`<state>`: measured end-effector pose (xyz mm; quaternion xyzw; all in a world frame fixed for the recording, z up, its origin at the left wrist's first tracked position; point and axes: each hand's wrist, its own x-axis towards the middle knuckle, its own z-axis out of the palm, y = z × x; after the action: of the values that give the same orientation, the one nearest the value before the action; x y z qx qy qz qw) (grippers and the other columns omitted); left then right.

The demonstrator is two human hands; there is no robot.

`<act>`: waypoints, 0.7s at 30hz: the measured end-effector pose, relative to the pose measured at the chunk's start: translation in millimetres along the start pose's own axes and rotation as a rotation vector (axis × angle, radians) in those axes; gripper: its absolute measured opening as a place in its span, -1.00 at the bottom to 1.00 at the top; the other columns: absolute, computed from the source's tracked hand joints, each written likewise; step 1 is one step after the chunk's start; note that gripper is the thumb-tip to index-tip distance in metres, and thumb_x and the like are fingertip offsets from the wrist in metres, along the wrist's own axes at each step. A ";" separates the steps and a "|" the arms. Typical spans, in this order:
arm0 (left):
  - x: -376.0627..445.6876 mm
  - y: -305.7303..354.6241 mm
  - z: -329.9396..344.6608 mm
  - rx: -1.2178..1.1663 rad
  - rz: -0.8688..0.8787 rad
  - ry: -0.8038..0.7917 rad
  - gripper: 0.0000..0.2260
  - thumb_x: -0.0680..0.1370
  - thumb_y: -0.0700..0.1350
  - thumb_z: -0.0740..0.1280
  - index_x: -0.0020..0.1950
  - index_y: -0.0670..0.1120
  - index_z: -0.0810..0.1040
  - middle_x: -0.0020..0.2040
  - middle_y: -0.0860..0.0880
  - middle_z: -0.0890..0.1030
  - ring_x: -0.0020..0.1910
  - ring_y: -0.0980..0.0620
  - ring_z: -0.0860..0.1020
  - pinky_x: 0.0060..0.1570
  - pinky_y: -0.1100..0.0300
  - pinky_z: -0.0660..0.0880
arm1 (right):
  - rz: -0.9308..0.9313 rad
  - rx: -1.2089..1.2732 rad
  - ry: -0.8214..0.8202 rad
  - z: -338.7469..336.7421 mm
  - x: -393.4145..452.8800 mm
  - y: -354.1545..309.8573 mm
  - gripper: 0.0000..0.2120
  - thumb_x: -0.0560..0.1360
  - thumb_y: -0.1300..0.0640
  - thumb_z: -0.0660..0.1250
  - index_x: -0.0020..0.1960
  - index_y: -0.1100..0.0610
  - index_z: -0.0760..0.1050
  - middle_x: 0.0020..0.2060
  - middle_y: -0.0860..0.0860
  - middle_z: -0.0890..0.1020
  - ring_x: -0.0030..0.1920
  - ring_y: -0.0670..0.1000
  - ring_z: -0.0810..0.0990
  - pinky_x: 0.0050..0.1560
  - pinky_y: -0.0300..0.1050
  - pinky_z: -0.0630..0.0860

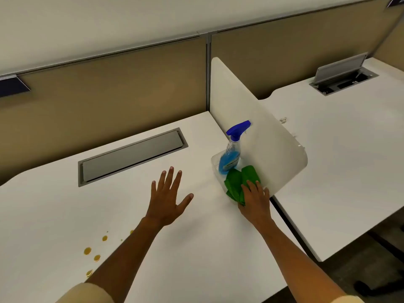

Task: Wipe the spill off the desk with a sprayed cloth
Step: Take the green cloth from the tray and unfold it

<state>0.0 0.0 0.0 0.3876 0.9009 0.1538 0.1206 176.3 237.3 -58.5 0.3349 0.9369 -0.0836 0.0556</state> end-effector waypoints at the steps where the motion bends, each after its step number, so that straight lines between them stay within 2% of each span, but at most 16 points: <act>1: 0.6 0.8 -0.2 -0.007 -0.006 -0.018 -0.07 0.43 0.57 -0.27 0.66 0.05 -0.09 0.66 -0.01 -0.19 0.64 -0.06 -0.21 0.56 -0.19 -0.16 | -0.020 0.011 0.014 0.5 0.9 1.0 -0.37 0.19 0.03 0.64 0.21 0.18 0.58 0.22 0.19 0.60 0.30 0.31 0.50 0.22 0.39 0.41; 6: -0.2 1.7 -0.3 -0.044 -0.023 -0.044 -0.01 0.36 0.60 -0.34 0.66 0.07 -0.13 0.66 0.02 -0.21 0.65 -0.04 -0.21 0.57 -0.16 -0.17 | -0.051 0.052 0.018 -6.9 -1.3 3.7 -0.44 0.13 0.14 0.67 0.10 0.19 0.62 0.11 0.17 0.65 0.20 0.29 0.58 0.15 0.27 0.53; 9: -4.6 2.2 -3.9 -0.107 -0.029 -0.056 0.02 0.33 0.62 -0.35 0.66 0.06 -0.13 0.66 0.02 -0.20 0.65 -0.03 -0.21 0.58 -0.15 -0.17 | -0.087 0.150 0.070 -14.1 -3.9 6.8 -0.52 0.11 0.26 0.67 0.00 0.24 0.64 -0.02 0.19 0.68 0.02 0.25 0.66 0.02 0.12 0.61; 12: -10.9 3.5 -7.8 -0.156 -0.029 -0.074 0.04 0.31 0.63 -0.34 0.66 0.07 -0.12 0.66 0.04 -0.19 0.65 -0.01 -0.22 0.57 -0.12 -0.19 | -0.093 0.263 0.119 -25.8 -8.2 6.6 -0.64 0.26 0.35 0.58 0.04 0.31 0.61 -0.01 0.24 0.67 -0.02 0.26 0.67 -0.02 0.06 0.62; 16: -16.6 1.4 -14.2 -0.215 -0.026 -0.080 0.05 0.30 0.64 -0.32 0.66 0.09 -0.11 0.66 0.06 -0.18 0.65 0.01 -0.21 0.57 -0.10 -0.20 | -0.051 0.280 0.161 -59.0 -10.9 1.9 -0.80 0.49 0.26 0.38 0.11 0.25 0.57 -0.01 0.18 0.64 0.01 0.21 0.63 0.01 0.00 0.56; 18: -18.7 -0.4 -18.0 -0.254 -0.023 -0.072 -0.04 0.38 0.61 -0.25 0.66 0.09 -0.08 0.67 0.07 -0.16 0.65 0.01 -0.20 0.57 -0.11 -0.19 | -0.014 0.276 0.170 -74.2 -9.1 -0.3 -0.79 0.54 0.21 0.34 0.16 0.22 0.55 0.01 0.16 0.65 0.02 0.18 0.63 0.04 -0.02 0.56; 21: -21.1 -2.3 -25.0 -0.321 -0.034 -0.071 -0.28 0.58 0.41 -0.04 0.65 0.10 -0.04 0.67 0.08 -0.11 0.65 0.03 -0.18 0.59 -0.11 -0.17 | 0.013 0.265 0.183 -98.7 -3.6 -5.9 -0.73 0.57 0.14 0.30 0.24 0.17 0.53 0.08 0.13 0.65 0.05 0.14 0.62 0.16 0.00 0.57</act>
<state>4.1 -21.6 24.3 0.3530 0.8665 0.2799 0.2152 170.6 249.8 39.5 0.3518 0.9166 -0.1751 -0.0741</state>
